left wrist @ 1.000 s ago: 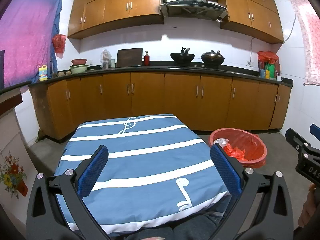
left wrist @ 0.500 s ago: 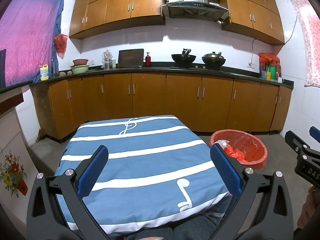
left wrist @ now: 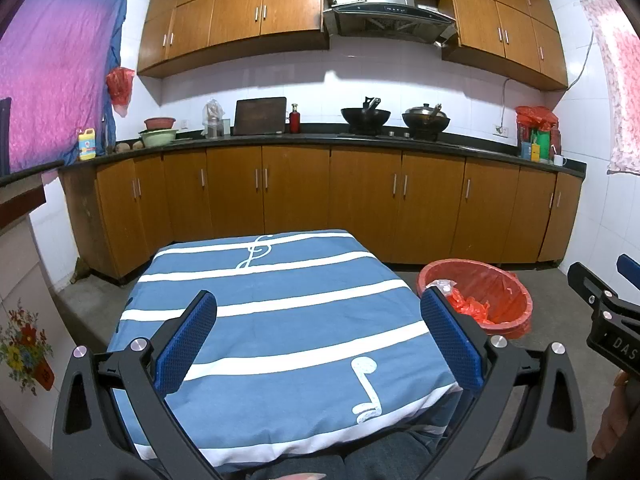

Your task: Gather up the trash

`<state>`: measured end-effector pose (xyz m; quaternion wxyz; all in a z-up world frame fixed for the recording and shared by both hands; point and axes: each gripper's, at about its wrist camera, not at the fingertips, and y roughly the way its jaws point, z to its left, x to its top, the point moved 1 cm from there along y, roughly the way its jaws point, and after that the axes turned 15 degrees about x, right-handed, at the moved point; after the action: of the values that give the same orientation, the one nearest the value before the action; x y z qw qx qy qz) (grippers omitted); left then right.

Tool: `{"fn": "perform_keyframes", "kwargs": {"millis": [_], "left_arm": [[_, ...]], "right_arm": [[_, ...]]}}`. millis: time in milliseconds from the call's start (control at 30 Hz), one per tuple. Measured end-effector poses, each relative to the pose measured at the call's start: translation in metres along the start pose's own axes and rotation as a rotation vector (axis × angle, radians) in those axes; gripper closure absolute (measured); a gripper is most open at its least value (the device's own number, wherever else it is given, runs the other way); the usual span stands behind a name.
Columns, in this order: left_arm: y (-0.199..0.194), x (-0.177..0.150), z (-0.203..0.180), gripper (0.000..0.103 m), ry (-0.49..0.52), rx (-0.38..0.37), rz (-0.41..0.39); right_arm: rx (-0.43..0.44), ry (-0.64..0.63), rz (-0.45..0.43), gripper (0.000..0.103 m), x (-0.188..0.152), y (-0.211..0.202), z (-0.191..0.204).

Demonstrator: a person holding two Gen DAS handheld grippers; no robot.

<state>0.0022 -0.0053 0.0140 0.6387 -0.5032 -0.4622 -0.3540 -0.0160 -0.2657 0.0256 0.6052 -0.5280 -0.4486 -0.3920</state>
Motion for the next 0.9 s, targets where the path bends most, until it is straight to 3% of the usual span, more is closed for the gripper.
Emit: {"fn": "perform_keyframes", "kwargs": {"millis": [900], "left_arm": [[0.0000, -0.0005, -0.0008, 0.002, 0.002, -0.005, 0.001]], "right_arm": [[0.000, 0.003, 0.001, 0.004, -0.0015, 0.0015, -0.0007]]}}
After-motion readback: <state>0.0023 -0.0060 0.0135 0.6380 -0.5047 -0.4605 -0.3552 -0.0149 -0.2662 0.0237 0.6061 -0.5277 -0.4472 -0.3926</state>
